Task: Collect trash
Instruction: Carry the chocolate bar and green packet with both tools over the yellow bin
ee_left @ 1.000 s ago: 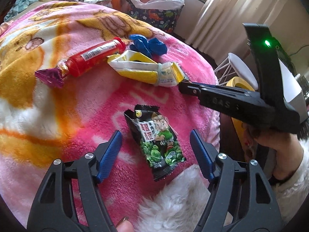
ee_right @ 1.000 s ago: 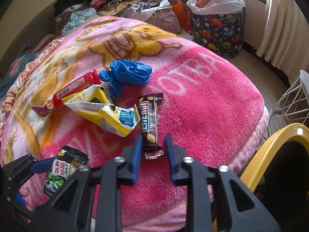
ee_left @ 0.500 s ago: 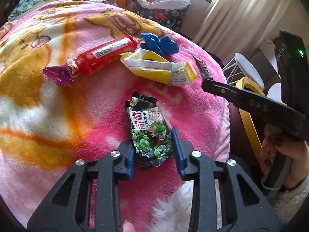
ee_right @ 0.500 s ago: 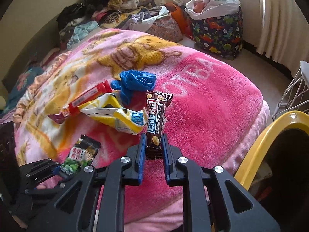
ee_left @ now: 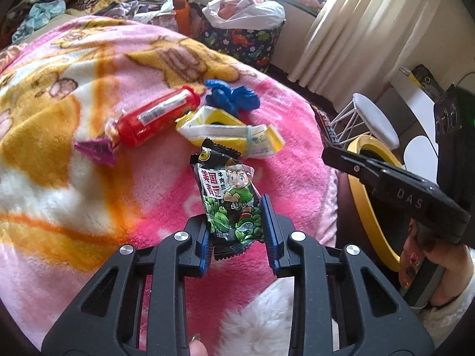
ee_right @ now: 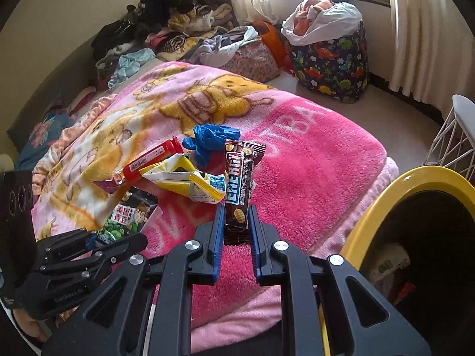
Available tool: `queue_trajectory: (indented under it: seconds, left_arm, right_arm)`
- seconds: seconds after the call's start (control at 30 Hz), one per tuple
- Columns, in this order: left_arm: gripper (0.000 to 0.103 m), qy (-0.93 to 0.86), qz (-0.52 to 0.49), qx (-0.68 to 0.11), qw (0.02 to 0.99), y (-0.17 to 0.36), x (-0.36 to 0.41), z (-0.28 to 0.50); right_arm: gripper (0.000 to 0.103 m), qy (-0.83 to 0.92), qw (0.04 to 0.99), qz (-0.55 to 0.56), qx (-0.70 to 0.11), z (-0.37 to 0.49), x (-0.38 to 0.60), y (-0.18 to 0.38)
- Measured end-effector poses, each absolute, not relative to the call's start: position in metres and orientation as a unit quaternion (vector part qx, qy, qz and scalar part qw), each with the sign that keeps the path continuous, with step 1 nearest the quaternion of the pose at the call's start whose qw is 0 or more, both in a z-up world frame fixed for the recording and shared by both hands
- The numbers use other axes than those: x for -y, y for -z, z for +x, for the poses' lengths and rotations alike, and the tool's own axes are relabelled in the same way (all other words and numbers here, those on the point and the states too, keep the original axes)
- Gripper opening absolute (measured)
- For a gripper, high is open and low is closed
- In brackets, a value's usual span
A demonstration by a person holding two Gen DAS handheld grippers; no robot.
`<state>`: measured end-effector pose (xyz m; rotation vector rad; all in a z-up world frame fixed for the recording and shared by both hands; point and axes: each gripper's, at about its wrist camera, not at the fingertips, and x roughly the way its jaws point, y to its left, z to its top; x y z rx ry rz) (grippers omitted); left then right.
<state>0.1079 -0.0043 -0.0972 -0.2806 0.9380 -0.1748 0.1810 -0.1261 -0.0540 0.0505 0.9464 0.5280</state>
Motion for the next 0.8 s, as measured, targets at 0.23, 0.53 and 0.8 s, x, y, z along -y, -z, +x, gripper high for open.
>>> queue_trajectory:
  seconds: [0.23,0.53,0.8]
  left_arm:
    - [0.022,0.093,-0.122,-0.435,0.887,0.083,0.018,0.107]
    - [0.022,0.109,-0.106,-0.418,0.895,0.068,0.036,0.105]
    - [0.022,0.118,-0.089,-0.405,0.902,0.056,0.053,0.104]
  right_arm:
    - [0.015,-0.248,0.863,0.037,-0.438,0.172,0.138,0.044]
    - [0.015,-0.244,0.871,0.054,-0.422,0.164,0.152,0.031]
    - [0.015,-0.238,0.881,0.071,-0.403,0.157,0.171,0.017]
